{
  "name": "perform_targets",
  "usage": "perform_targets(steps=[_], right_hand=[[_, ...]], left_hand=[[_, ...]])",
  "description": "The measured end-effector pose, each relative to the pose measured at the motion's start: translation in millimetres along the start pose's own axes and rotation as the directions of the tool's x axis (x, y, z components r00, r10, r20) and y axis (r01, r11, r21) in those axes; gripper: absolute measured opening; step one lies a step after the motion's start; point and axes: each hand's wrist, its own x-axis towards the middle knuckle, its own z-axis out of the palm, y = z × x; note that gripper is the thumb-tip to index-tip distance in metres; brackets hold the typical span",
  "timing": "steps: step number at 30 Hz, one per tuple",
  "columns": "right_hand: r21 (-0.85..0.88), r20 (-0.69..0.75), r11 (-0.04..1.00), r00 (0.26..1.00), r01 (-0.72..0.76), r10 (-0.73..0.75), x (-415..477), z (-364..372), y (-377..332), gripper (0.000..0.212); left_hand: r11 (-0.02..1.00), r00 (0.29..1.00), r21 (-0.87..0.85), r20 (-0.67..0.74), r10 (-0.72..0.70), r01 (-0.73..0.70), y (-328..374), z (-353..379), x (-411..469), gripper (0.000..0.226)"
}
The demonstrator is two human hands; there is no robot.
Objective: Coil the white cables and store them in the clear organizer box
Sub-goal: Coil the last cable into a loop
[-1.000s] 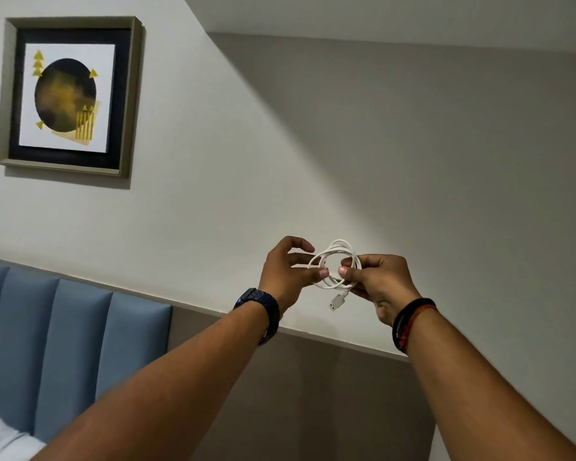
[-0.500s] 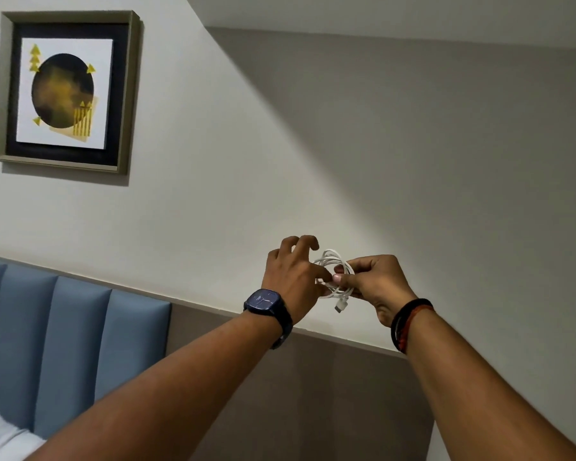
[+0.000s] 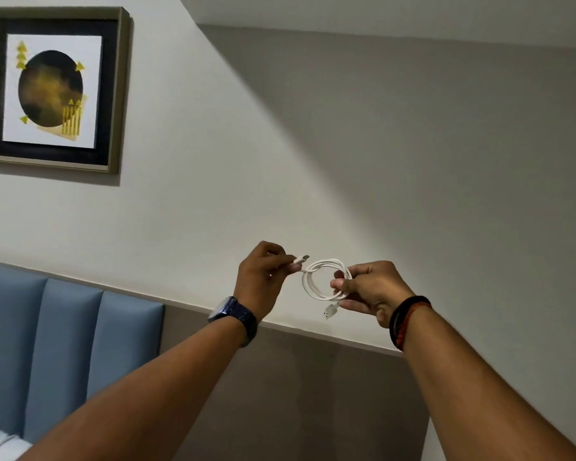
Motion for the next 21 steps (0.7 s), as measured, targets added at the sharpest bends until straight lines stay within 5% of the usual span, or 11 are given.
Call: perform_targets(steps=[4, 8, 14, 17, 21], right_hand=[[0.003, -0.033, 1.0, 0.999, 0.027, -0.026, 1, 2, 4, 0.009], [0.009, -0.04, 0.997, 0.997, 0.072, -0.072, 1, 6, 3, 0.01], [-0.006, 0.049, 0.995, 0.994, 0.103, -0.103, -4, 17, 4, 0.011], [0.029, 0.139, 0.997, 0.987, 0.077, -0.08, -6, 18, 3, 0.011], [0.048, 0.184, 0.997, 0.98, 0.067, -0.075, -8, 22, 0, 0.011]], left_hand=[[0.928, 0.957, -0.237, 0.102, -0.27, 0.287, 3, -2, -1, 0.009], [0.797, 0.875, -0.393, 0.044, -0.482, 0.459, 3, -3, -5, 0.021], [0.447, 0.603, -0.558, 0.125, -0.788, 0.699, -1, 0, -9, 0.027], [0.25, 0.463, -0.573, 0.261, -0.847, 0.781, 4, 3, -8, 0.022], [0.202, 0.454, -0.518, 0.421, -0.786, 0.831, 11, 9, -11, 0.019]])
